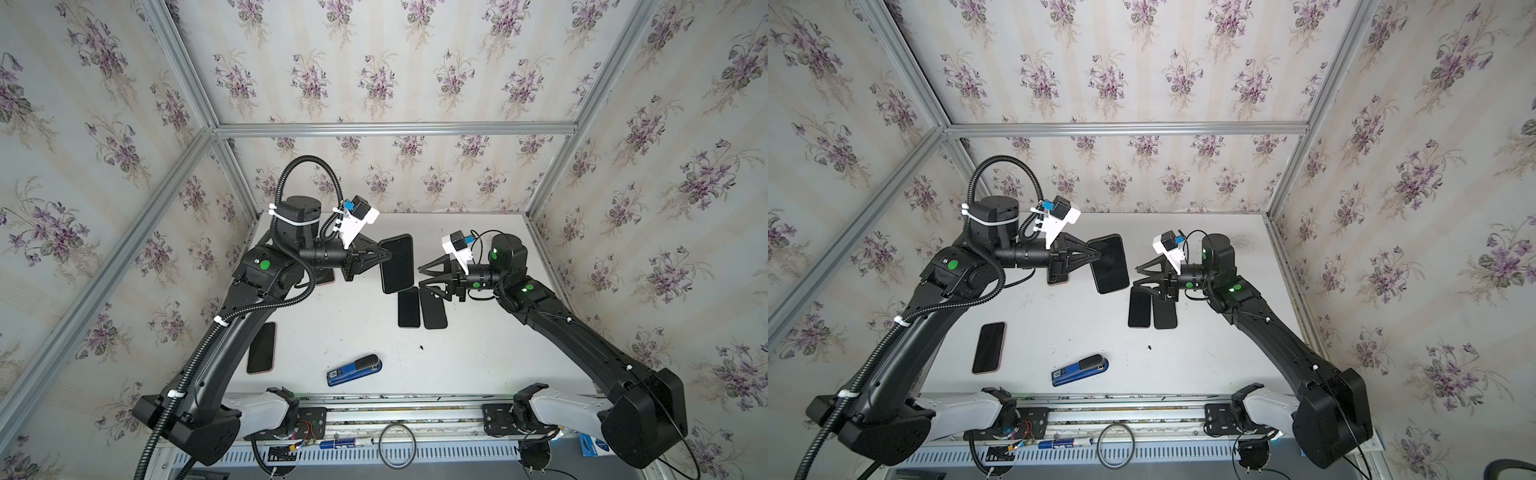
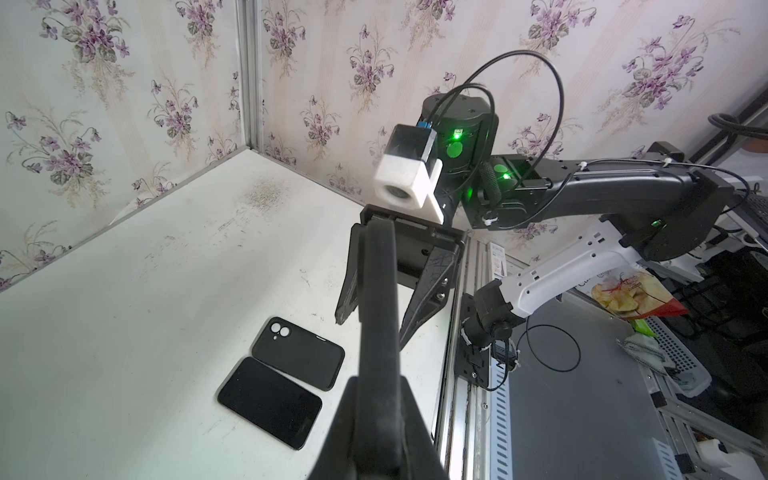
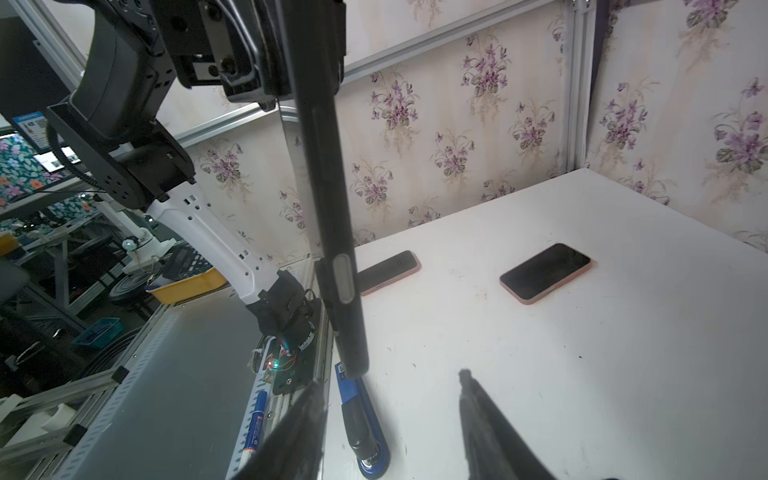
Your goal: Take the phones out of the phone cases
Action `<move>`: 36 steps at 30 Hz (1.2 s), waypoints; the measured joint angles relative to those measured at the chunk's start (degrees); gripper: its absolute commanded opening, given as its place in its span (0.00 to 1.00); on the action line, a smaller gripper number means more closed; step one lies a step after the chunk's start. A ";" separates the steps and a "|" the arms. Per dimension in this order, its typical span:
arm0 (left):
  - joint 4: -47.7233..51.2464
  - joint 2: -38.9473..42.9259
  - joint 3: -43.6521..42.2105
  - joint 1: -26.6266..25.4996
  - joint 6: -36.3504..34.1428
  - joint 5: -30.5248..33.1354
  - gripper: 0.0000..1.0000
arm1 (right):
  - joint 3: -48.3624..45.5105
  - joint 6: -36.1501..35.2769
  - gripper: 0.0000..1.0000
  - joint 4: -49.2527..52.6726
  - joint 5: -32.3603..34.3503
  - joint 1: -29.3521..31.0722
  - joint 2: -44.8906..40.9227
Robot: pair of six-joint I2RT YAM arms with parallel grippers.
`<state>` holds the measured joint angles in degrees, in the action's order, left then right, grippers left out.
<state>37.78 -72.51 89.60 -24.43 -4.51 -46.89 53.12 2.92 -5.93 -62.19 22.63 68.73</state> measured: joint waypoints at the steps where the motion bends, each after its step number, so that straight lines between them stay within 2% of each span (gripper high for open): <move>1: -0.02 -0.02 0.02 -0.11 -0.17 -0.09 0.00 | 0.00 -0.07 0.54 -0.07 -0.52 0.22 0.00; 15: -0.20 -0.50 0.46 -1.49 -0.57 -0.07 0.00 | -0.74 -1.05 0.43 -1.51 -2.60 2.67 1.40; 27: -0.66 -0.74 0.66 -1.97 -0.76 -0.04 0.00 | -1.18 -2.84 0.22 -2.25 -3.54 3.04 1.73; 33: -0.70 -1.09 0.66 -2.23 -1.55 -0.87 0.00 | -1.18 -5.40 0.05 -1.05 -4.39 3.06 1.70; 36: -0.48 -1.36 0.68 -2.25 -1.79 -1.44 0.00 | -1.18 -7.32 0.03 0.13 -5.01 3.06 1.60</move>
<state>37.30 -73.87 90.28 -26.68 -6.31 -48.34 51.94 -4.40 -5.80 -67.20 25.69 70.32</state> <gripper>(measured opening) 0.123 0.068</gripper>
